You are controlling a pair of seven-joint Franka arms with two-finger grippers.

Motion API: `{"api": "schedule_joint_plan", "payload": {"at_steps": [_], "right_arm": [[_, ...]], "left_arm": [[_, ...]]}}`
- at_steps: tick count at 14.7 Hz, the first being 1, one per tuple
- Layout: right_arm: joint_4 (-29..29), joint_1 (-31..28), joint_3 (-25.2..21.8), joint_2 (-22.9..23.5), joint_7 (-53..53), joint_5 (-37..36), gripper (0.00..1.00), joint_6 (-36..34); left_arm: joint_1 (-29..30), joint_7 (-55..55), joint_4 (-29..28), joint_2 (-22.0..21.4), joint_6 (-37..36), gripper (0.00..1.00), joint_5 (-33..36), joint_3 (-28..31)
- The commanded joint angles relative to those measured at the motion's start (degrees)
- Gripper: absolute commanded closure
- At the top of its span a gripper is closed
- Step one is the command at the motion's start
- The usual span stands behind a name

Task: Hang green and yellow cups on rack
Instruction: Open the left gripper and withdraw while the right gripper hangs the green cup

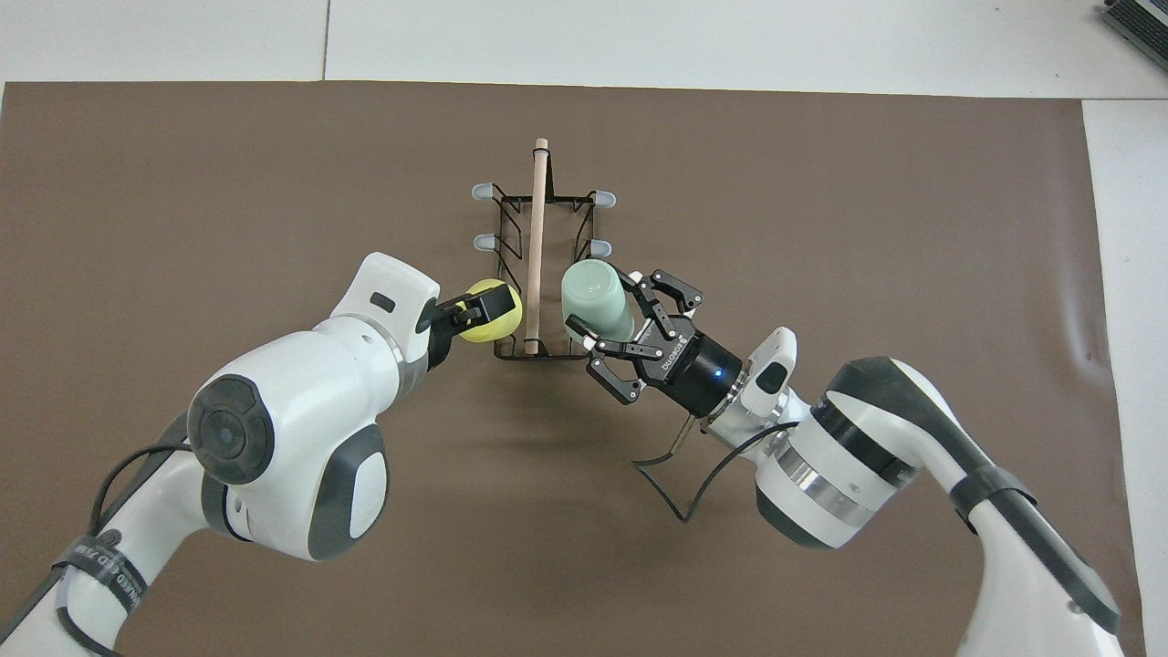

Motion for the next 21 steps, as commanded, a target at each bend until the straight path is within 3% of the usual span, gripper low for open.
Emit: {"api": "schedule_joint_plan", "payload": {"at_steps": [1,4,8,14,15,16,17,18,21], "right_arm": [[-0.2,0.0,0.0,4.2,-5.6,4.7,0.76,-4.4],[-0.3,0.1,0.0,5.2,-6.5,4.7,0.76,-4.3],[-0.8,0.0,0.0,9.3,-10.1,4.9,0.76,-8.1],[-1.9,-0.1,0.1,9.5,-10.7,4.9,0.73,-8.5],[-1.9,-0.1,0.1,9.6,-10.7,4.9,0.35,-8.3],[-1.9,-0.3,0.0,9.5,-10.7,4.9,0.17,-8.2],[-1.9,-0.3,0.1,9.5,-10.6,4.9,0.05,-8.1],[-1.9,-0.3,0.1,9.5,-10.6,4.9,0.01,-8.0],[-2.4,-0.4,0.0,9.6,-10.2,4.9,0.01,-6.9]], "left_arm": [[0.9,0.5,5.1,1.1,-6.9,0.00,0.4,0.0],[1.3,3.7,12.6,2.3,-19.9,0.00,2.7,3.2],[0.8,10.8,13.5,0.0,-27.0,0.00,5.2,9.3],[0.5,28.5,16.6,-3.5,-39.6,0.00,7.5,19.9],[0.4,29.5,19.6,-3.5,-43.1,0.00,11.9,21.1],[0.1,30.3,22.3,-3.1,-46.2,0.00,14.9,21.6],[0.1,31.3,24.6,-2.7,-48.0,0.00,15.5,22.5],[0.0,32.0,26.4,-2.5,-49.7,0.00,15.6,22.9],[0.0,36.2,31.5,-2.2,-55.9,0.00,15.7,25.2]]}}
